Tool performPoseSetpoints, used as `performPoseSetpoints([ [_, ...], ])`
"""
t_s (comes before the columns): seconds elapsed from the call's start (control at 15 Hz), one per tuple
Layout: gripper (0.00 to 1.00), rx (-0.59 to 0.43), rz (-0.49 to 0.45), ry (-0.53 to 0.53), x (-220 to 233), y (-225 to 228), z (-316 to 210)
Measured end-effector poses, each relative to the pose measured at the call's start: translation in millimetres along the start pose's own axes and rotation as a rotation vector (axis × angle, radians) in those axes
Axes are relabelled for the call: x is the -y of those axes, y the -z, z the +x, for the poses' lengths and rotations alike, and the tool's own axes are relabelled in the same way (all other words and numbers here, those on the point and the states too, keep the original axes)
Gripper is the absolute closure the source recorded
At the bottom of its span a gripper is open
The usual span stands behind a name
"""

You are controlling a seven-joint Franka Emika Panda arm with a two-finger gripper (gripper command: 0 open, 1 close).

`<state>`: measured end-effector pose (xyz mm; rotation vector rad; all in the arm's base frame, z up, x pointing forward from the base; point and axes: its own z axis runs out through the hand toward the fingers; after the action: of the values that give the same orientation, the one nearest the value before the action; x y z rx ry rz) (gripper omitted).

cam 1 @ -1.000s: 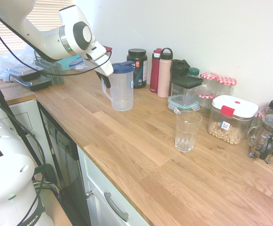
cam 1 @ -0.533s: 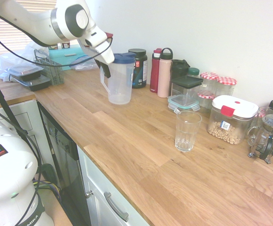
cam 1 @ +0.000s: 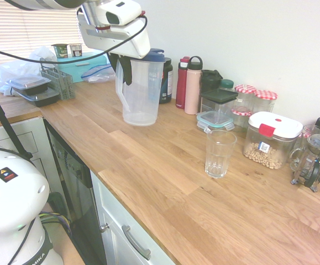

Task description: Pour me some water

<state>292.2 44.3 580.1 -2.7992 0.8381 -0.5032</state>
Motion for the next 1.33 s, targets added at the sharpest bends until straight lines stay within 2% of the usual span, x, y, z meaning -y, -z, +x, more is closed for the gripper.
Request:
performPoseSetpoints([
  [0.27,1.0,0.009,-0.009,0.161,-95,10,12],
  [0.53,1.0,0.026,0.028,0.243,-179,10,39],
  [0.67,1.0,0.055,0.032,0.266,-218,3,68],
  [0.87,1.0,0.106,-0.016,0.334,-263,-3,125],
  [1.07,1.0,0.15,-0.098,0.407,-270,-1,173],
  [1.33,1.0,0.198,-0.306,0.489,-227,-4,224],
])
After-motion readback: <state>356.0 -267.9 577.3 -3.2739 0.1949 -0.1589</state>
